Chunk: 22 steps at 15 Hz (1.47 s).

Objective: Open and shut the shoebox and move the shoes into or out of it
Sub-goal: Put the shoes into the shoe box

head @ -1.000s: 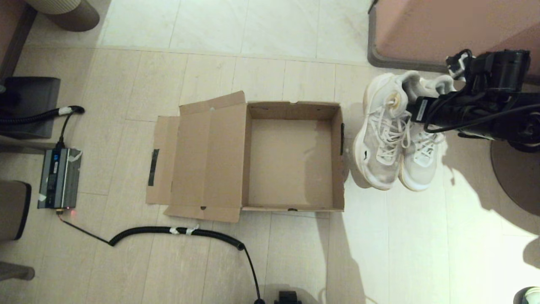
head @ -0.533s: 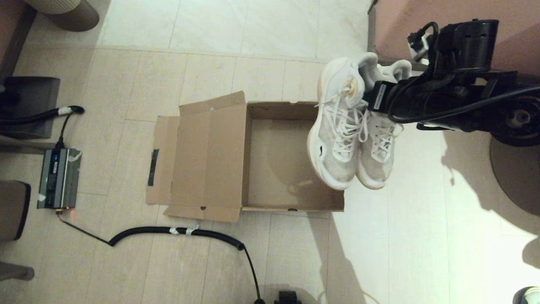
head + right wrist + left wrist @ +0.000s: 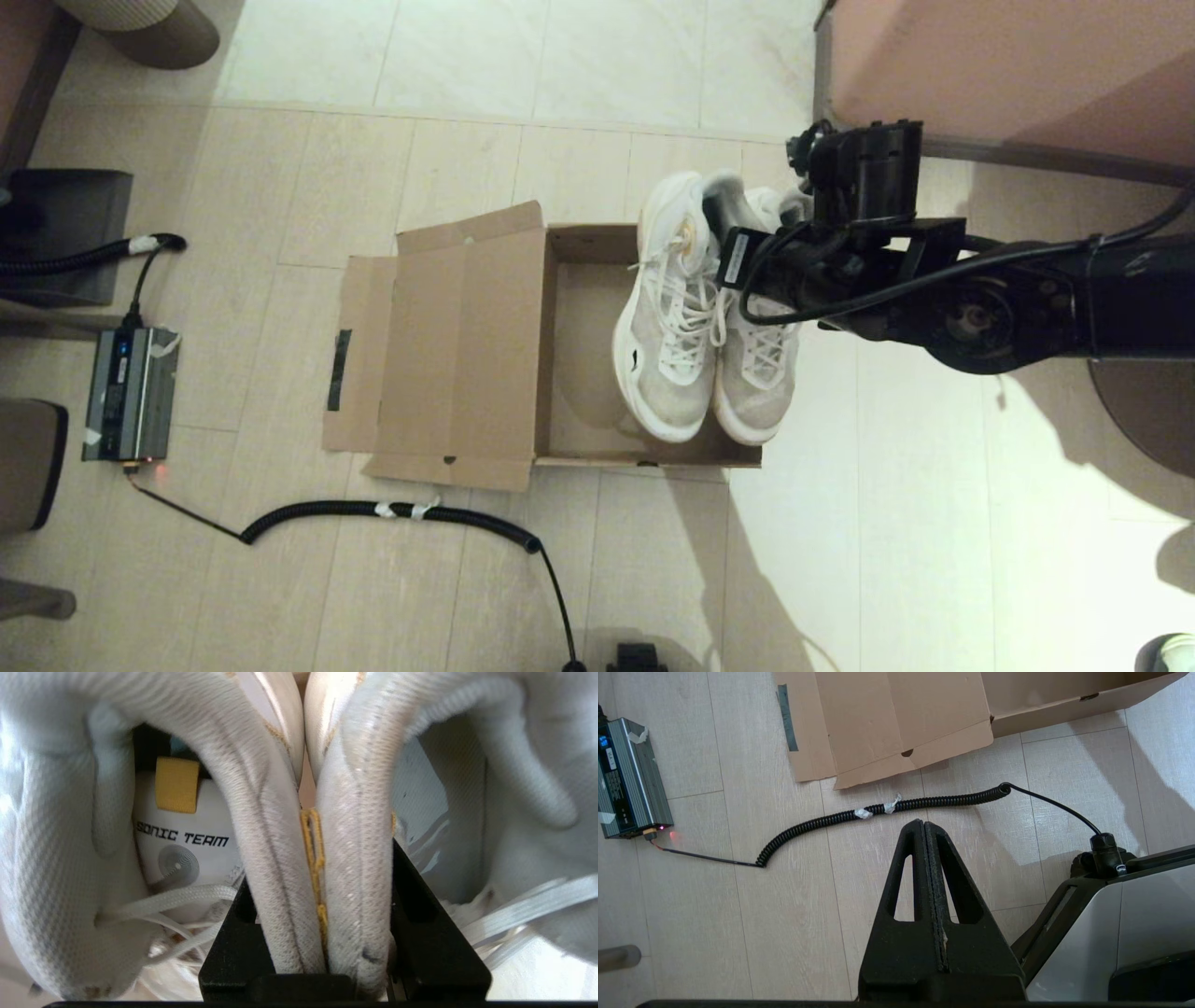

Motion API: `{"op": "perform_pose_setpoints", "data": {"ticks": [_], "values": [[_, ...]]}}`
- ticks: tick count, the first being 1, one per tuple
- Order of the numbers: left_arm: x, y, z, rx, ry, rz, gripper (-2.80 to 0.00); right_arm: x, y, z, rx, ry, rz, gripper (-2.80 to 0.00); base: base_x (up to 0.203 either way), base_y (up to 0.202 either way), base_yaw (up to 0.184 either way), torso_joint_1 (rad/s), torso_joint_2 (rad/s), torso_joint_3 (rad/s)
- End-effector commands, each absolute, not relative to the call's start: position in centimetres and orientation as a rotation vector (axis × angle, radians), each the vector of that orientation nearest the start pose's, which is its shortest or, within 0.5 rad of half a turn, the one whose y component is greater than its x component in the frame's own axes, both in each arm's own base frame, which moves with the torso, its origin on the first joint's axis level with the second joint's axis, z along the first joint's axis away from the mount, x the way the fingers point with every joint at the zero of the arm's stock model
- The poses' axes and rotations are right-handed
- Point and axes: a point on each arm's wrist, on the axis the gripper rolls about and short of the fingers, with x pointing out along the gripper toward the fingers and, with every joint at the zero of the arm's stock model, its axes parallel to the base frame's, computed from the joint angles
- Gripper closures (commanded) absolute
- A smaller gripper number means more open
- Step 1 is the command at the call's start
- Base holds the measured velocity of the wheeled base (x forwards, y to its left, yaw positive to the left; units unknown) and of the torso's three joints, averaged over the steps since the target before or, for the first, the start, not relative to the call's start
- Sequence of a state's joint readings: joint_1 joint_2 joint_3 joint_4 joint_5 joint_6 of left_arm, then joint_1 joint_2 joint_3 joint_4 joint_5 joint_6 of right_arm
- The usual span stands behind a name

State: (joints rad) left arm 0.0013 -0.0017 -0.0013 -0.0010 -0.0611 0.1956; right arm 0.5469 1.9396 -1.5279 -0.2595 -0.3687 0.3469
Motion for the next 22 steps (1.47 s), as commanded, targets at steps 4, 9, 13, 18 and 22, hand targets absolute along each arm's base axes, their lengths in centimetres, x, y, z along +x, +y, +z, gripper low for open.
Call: {"op": "perform_pose_setpoints", "data": {"ticks": [4, 9, 13, 18, 22], "values": [[-2.3, -0.1, 7.6, 0.196, -0.007, -0.058, 0.0, 37.6, 22.6, 20.9, 0.256, 0.181, 0.108, 0.0, 0.0, 0.0, 0.0, 0.0, 0.0, 0.0], [-2.3, -0.1, 7.6, 0.194, -0.007, -0.058, 0.0, 37.9, 24.7, 19.7, 0.25, 0.191, 0.139, 0.0, 0.0, 0.0, 0.0, 0.0, 0.0, 0.0], [-2.3, -0.1, 7.6, 0.19, -0.005, -0.057, 0.0, 39.2, 25.5, 18.3, 0.234, 0.187, 0.089, 0.0, 0.0, 0.0, 0.0, 0.0, 0.0, 0.0], [-2.3, -0.1, 7.6, 0.183, -0.005, -0.05, 0.0, 40.3, 26.3, 17.2, 0.234, 0.184, 0.088, -2.8, 0.0, 0.0, 0.0, 0.0, 0.0, 0.0], [-2.3, -0.1, 7.6, 0.167, -0.004, -0.043, 0.0, 40.7, 26.6, 17.3, 0.244, 0.172, 0.087, -2.8, 0.0, 0.0, 0.0, 0.0, 0.0, 0.0]]}}
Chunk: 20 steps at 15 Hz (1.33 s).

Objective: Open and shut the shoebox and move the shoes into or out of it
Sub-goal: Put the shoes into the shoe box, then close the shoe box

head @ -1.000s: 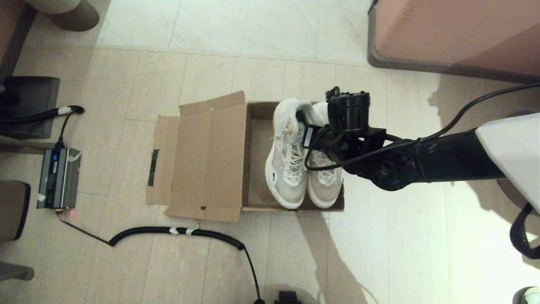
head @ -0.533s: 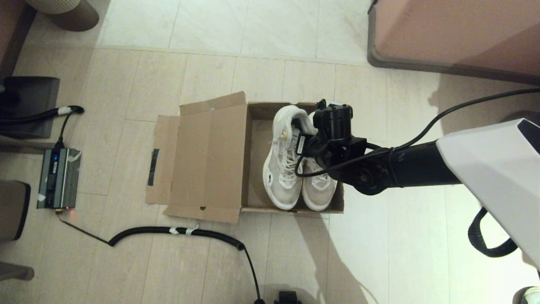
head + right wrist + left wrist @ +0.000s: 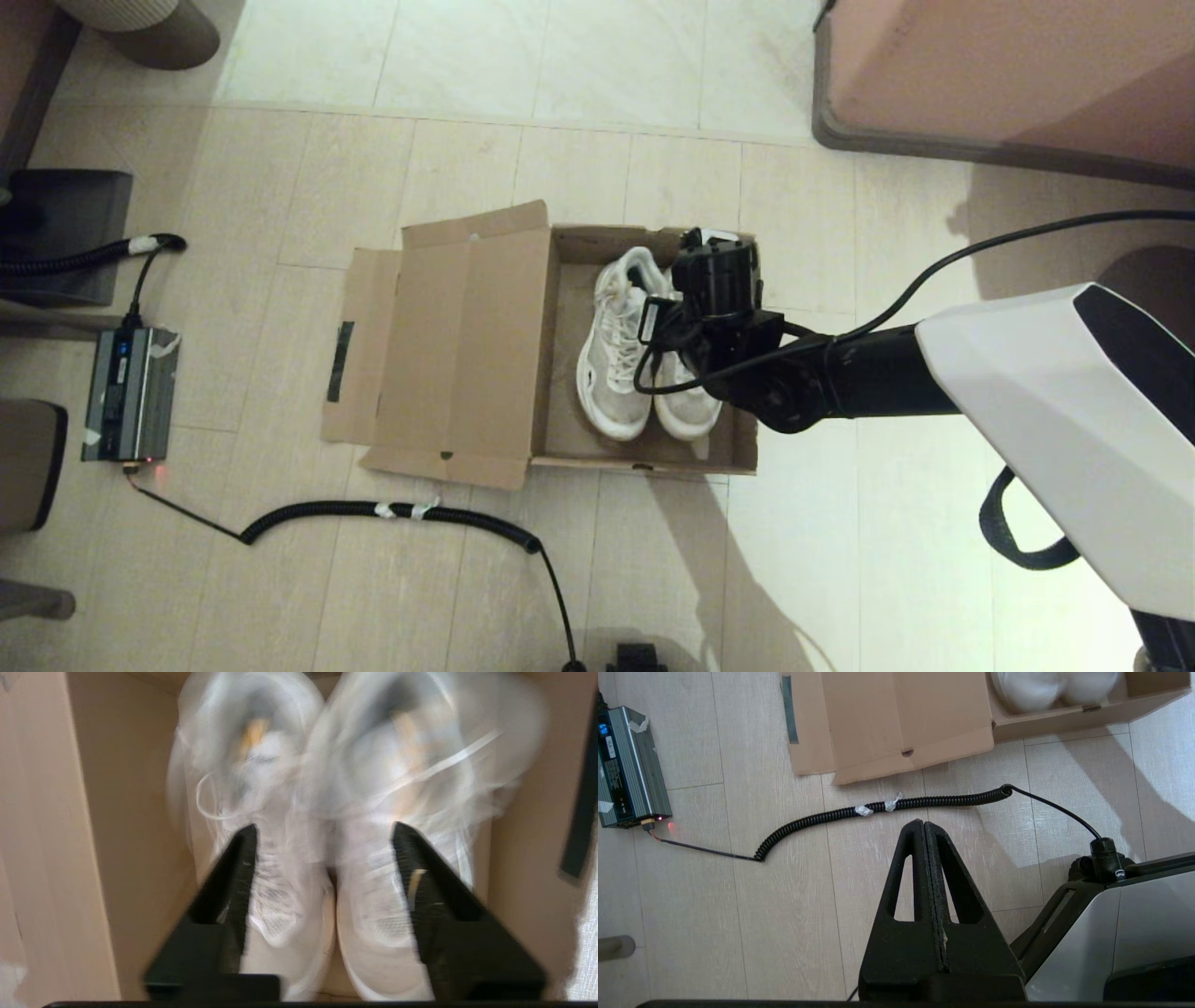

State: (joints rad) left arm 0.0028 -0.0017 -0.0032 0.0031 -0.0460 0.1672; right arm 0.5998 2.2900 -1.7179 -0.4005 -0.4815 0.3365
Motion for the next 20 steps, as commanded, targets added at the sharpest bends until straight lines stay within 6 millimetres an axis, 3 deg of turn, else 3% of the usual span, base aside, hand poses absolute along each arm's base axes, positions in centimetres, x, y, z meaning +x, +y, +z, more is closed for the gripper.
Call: {"op": "perform_pose_setpoints", "data": {"ticks": [1, 4, 7, 8, 12, 14, 15, 17, 19, 20], "values": [[-2.3, -0.1, 7.6, 0.167, -0.004, -0.043, 0.0, 40.7, 26.6, 17.2, 0.245, 0.174, 0.087, -2.8, 0.0, 0.0, 0.0, 0.0, 0.0, 0.0], [-2.3, -0.1, 7.6, 0.167, -0.002, -0.043, 0.0, 39.8, 25.9, 18.4, 0.248, 0.16, 0.052, -2.8, 0.0, 0.0, 0.0, 0.0, 0.0, 0.0], [-2.3, -0.1, 7.6, 0.167, -0.002, -0.043, 0.0, 37.1, 24.0, 21.5, 0.257, 0.139, 0.055, -2.8, 0.0, 0.0, 0.0, 0.0, 0.0, 0.0], [-2.3, -0.1, 7.6, 0.167, -0.002, -0.043, 0.0, 36.1, 23.3, 22.7, 0.265, 0.127, 0.058, 0.0, 0.0, 0.0, 0.0, 0.0, 0.0, 0.0], [-2.3, -0.1, 7.6, 0.167, -0.002, -0.043, 0.0, 30.6, 20.0, 27.1, 0.292, 0.079, 0.074, 0.0, 0.0, 0.0, 0.0, 0.0, 0.0, 0.0], [-2.3, -0.1, 7.6, 0.167, -0.004, -0.043, 0.0, 27.4, 17.0, 28.8, 0.306, 0.055, 0.061, 0.0, 0.0, 0.0, 0.0, 0.0, 0.0, 0.0], [-2.3, -0.1, 7.6, 0.167, -0.002, -0.043, 0.0, 25.9, 14.8, 29.6, 0.318, 0.031, 0.033, 0.0, 0.0, 0.0, 0.0, 0.0, 0.0, 0.0], [-2.3, -0.1, 7.6, 0.167, -0.004, -0.043, 0.0, 24.0, 8.4, 30.8, 0.343, -0.036, -0.118, 0.0, 0.0, 0.0, 0.0, 0.0, 0.0, 0.0], [-2.3, -0.1, 7.6, 0.167, -0.005, -0.043, 0.0, 19.8, 2.2, 31.7, 0.368, -0.141, -0.306, 0.0, 0.0, 0.0, 0.0, 0.0, 0.0, 0.0], [-2.3, -0.1, 7.6, 0.156, -0.005, -0.04, 0.0, 17.2, 0.8, 31.4, 0.371, -0.17, -0.353, 0.0, 0.0, 0.0, 0.0, 0.0, 0.0, 0.0]]}}
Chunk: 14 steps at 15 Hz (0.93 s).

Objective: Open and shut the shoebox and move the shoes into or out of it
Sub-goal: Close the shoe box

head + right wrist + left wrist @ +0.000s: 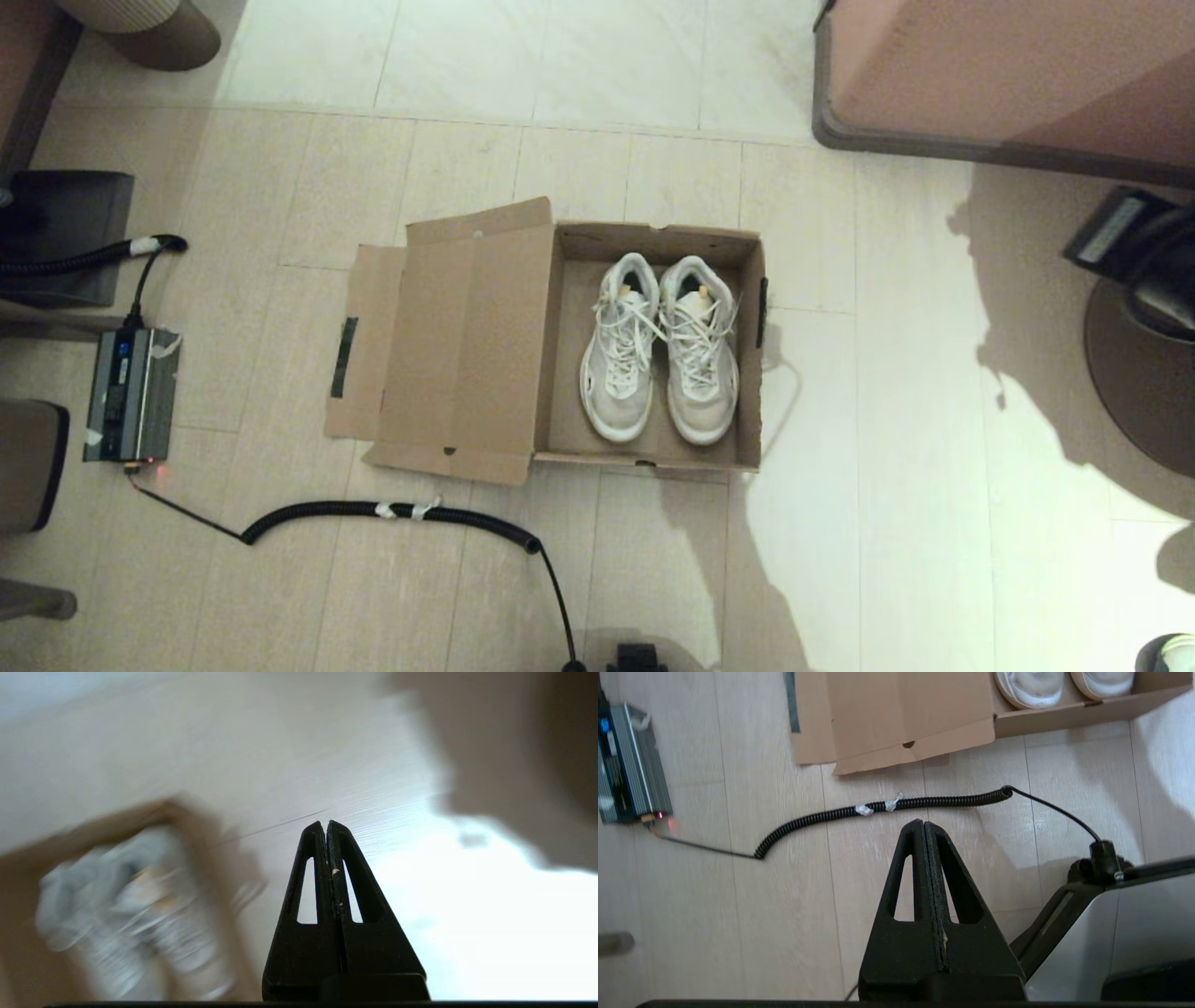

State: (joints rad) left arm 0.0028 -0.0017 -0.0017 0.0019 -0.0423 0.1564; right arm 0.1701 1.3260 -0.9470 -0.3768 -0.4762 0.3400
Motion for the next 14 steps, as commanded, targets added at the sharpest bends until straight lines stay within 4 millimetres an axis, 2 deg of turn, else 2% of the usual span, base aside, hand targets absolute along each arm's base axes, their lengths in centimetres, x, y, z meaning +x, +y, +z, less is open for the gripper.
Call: {"op": "perform_pose_setpoints", "data": {"ticks": [1, 2, 4, 7, 10, 13, 14], "values": [[-2.3, -0.1, 7.6, 0.126, -0.004, -0.025, 0.0, 14.2, 0.0, 30.5, 0.365, -0.186, -0.369, 0.0, 0.0, 0.0, 0.0, 0.0, 0.0, 0.0], [-2.3, 0.0, 7.6, 0.085, -0.005, -0.011, 0.0, 11.3, -0.4, 28.9, 0.333, -0.177, -0.365, 0.0, 0.0, 0.0, 0.0, 0.0, 0.0, 0.0], [-2.3, 0.0, 7.6, 0.054, -0.008, -0.007, 0.0, 6.3, -0.6, 24.4, 0.241, -0.124, -0.297, 0.0, 0.0, 0.0, 0.0, 0.0, 0.0, 0.0], [-2.3, 0.0, 7.5, 0.054, -0.006, -0.008, 0.0, 1.0, -0.4, 17.8, 0.095, -0.045, -0.159, 0.0, 0.0, 0.0, 0.0, 0.0, 0.0, 0.0], [-2.2, 0.0, 7.5, 0.057, -0.011, -0.009, 0.0, -2.2, -0.2, 12.0, 0.01, -0.025, -0.087, 0.0, 0.0, 0.0, 0.0, 0.0, 0.0, 0.0], [-2.2, 0.0, 7.6, 0.058, -0.016, -0.012, 0.0, -2.7, -0.1, 8.2, 0.032, 0.007, -0.045, 0.0, 0.0, 0.0, 0.0, 0.0, 0.0, 0.0], [-2.4, 0.0, 8.2, 0.055, -0.041, -0.012, 0.0, -2.5, -0.1, 7.7, 0.051, 0.044, -0.032, 0.0, 0.0, 0.0, 0.0, 0.0, 0.0, 0.0]]}}
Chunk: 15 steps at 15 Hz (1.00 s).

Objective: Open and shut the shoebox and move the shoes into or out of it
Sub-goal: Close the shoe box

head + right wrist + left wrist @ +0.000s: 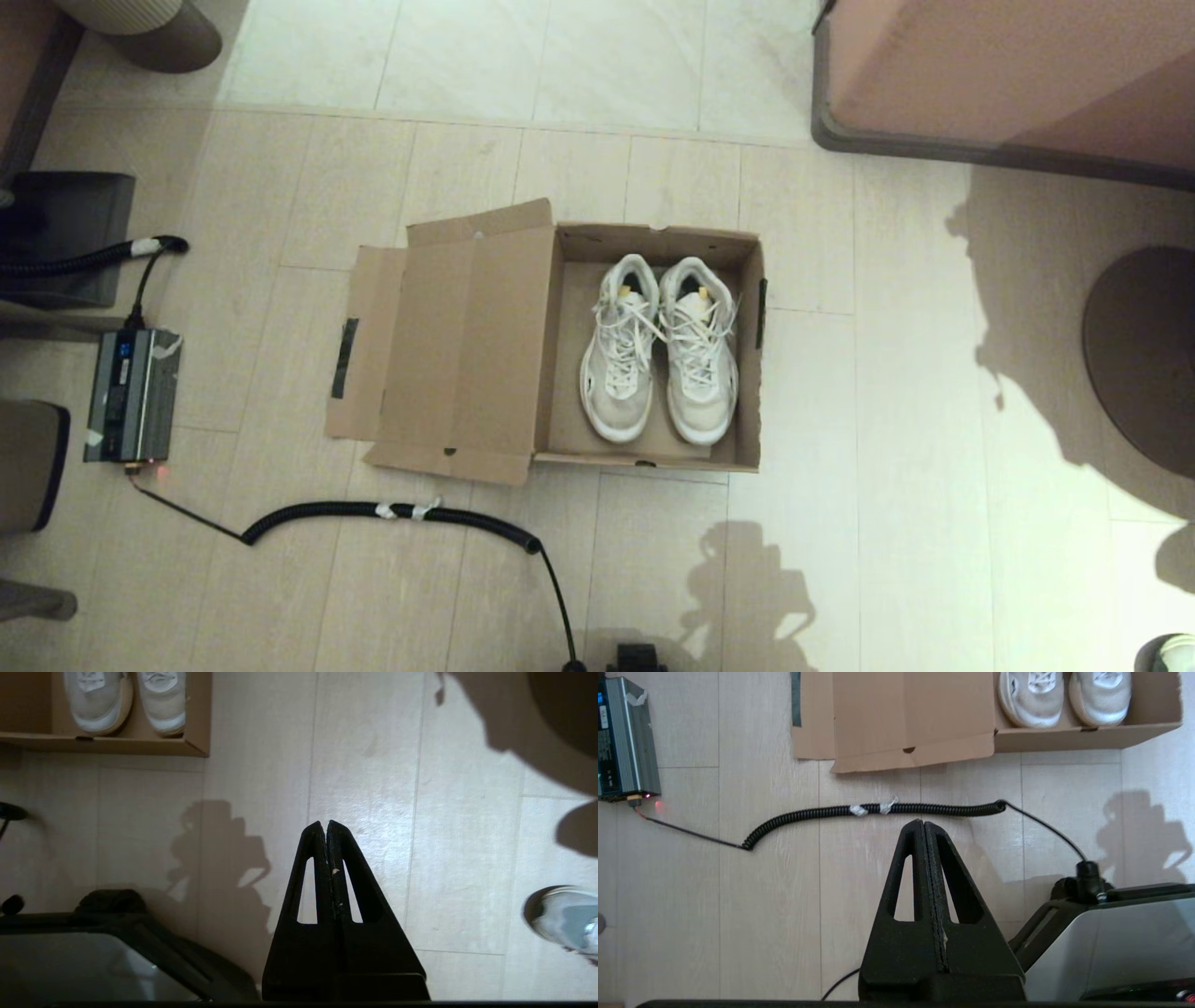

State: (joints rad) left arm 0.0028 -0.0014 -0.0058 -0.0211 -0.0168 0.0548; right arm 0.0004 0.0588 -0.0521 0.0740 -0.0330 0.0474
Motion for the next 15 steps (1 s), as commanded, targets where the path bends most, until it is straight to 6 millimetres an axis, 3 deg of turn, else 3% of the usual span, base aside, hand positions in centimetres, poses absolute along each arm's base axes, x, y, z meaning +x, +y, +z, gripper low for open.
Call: {"op": "perform_pose_setpoints", "data": {"ticks": [1, 3, 4, 6, 8, 9, 12, 15], "values": [[-2.8, -0.1, 9.6, 0.052, -0.074, -0.016, 0.0, -2.5, -0.1, 7.7, 0.05, 0.044, -0.032, 0.0, 0.0, 0.0, 0.0, 0.0, 0.0, 0.0], [-2.6, -0.1, 13.1, 0.011, -0.068, -0.026, 0.0, -2.5, -0.1, 7.7, 0.057, 0.042, -0.034, 0.0, 0.0, 0.0, 0.0, 0.0, 0.0, 0.0], [-2.0, -0.1, 16.0, -0.044, -0.053, -0.029, 0.0, -2.5, -0.1, 7.7, 0.061, 0.042, -0.037, 0.0, 0.0, 0.0, 0.0, 0.0, 0.0, 0.0], [1.2, -0.1, 22.4, -0.204, 0.0, -0.028, 0.0, -2.5, -0.1, 7.7, 0.062, 0.042, -0.038, 0.0, 0.0, 0.0, 0.0, 0.0, 0.0, 0.0], [6.2, -0.1, 26.0, -0.333, 0.095, -0.015, 0.0, -2.5, -0.1, 7.7, 0.062, 0.042, -0.037, 0.0, 0.0, 0.0, 0.0, 0.0, 0.0, 0.0], [8.9, -0.1, 26.5, -0.382, 0.158, -0.012, -2.8, -2.5, -0.1, 7.7, 0.064, 0.042, -0.037, 0.0, 0.0, 0.0, 0.0, 0.0, 0.0, 0.0], [15.9, 0.6, 25.4, -0.489, 0.316, -0.01, -2.8, -2.5, -0.1, 7.7, 0.073, 0.04, -0.038, 0.0, 0.0, 0.0, 0.0, 0.0, 0.0, 0.0], [22.5, 4.5, 22.4, -0.57, 0.343, -0.008, -2.8, -2.5, -0.1, 7.7, 0.082, 0.04, -0.042, 0.0, 0.0, 0.0, 0.0, 0.0, 0.0, 0.0]]}}
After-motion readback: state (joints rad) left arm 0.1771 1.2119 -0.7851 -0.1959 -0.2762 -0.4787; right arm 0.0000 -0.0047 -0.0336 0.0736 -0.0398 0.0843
